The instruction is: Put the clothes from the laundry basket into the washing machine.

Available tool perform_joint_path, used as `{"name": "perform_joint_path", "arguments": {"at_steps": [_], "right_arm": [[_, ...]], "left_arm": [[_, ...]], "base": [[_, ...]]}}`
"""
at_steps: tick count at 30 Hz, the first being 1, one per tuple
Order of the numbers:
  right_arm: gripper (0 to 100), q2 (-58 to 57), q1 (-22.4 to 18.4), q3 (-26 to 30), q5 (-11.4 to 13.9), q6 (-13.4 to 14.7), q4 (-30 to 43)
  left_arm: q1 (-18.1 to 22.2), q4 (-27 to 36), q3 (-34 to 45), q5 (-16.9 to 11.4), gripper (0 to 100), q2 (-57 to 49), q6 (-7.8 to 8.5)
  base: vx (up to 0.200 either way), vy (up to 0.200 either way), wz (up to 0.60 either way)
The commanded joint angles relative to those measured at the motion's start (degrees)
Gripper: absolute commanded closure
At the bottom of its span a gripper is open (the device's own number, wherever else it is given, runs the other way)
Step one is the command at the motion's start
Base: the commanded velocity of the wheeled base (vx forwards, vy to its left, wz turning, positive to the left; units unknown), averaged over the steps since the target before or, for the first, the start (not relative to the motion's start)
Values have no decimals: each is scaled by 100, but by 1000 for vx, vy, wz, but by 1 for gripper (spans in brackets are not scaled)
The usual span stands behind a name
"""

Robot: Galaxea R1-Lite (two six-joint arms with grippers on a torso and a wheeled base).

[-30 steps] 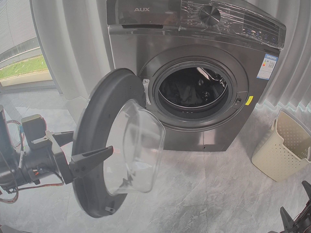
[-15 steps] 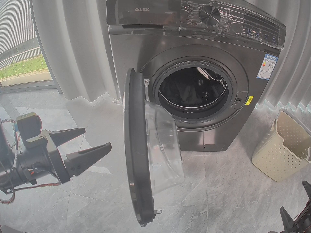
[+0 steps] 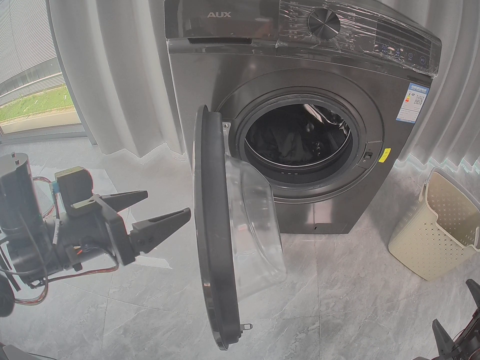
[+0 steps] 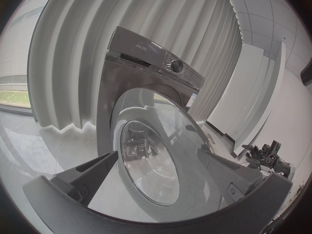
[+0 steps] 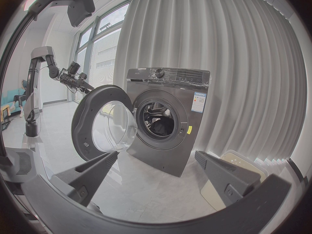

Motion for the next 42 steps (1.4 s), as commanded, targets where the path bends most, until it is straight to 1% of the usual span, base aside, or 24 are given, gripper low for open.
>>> {"name": "perform_joint_path", "arguments": {"at_steps": [1,3,5,8,18,22,26,28,30,31,34,35,36,37,39,42], "right_arm": [[0,-49,0,101,3,-4,-3],[0,-49,0,101,3,-4,-3],[0,-49,0,101,3,-4,-3],[0,-49,0,101,3,-4,-3],[0,-49,0,101,3,-4,-3],[0,-49,0,101,3,-4,-3],[0,-49,0,101,3,-13,-3],[0,-49,0,101,3,-4,-3],[0,-49,0,101,3,-4,-3],[0,-49,0,101,3,-4,-3],[0,-49,0,101,3,-4,-3],[0,-49,0,101,3,-4,-3],[0,-49,0,101,3,-4,-3],[0,-49,0,101,3,5,-3],[0,-49,0,101,3,-4,-3],[0,-49,0,101,3,-4,-3]], "left_arm": [[-119,-401,-64,-4,0,687,-6],[-269,-603,-99,14,0,801,-50],[-374,-726,-135,110,0,863,-111],[-462,-761,-135,181,0,871,-155],[-471,-753,-117,189,0,907,-138],[-471,-788,-205,198,0,1188,-111],[-550,-876,-390,198,0,1495,-147],[-611,-946,-574,189,0,1645,-208],[-647,-999,-829,189,0,1829,-349],[-708,-1034,-1014,198,0,1944,-489],[-858,-1060,-1348,233,0,2137,-762],[-884,-1069,-1444,339,0,2216,-832],[-893,-1078,-1488,409,0,2260,-858],[-902,-1139,-1506,550,0,2330,-867],[-893,-1306,-1462,629,0,2374,-885],[-884,-1394,-1400,655,0,2374,-885]], "base": [[0,0,0],[0,0,0],[0,0,0],[0,0,0],[0,0,0],[0,0,0],[0,0,0],[0,0,0],[0,0,0],[0,0,0],[0,0,0],[0,0,0],[0,0,0],[0,0,0],[0,0,0],[0,0,0]]}}
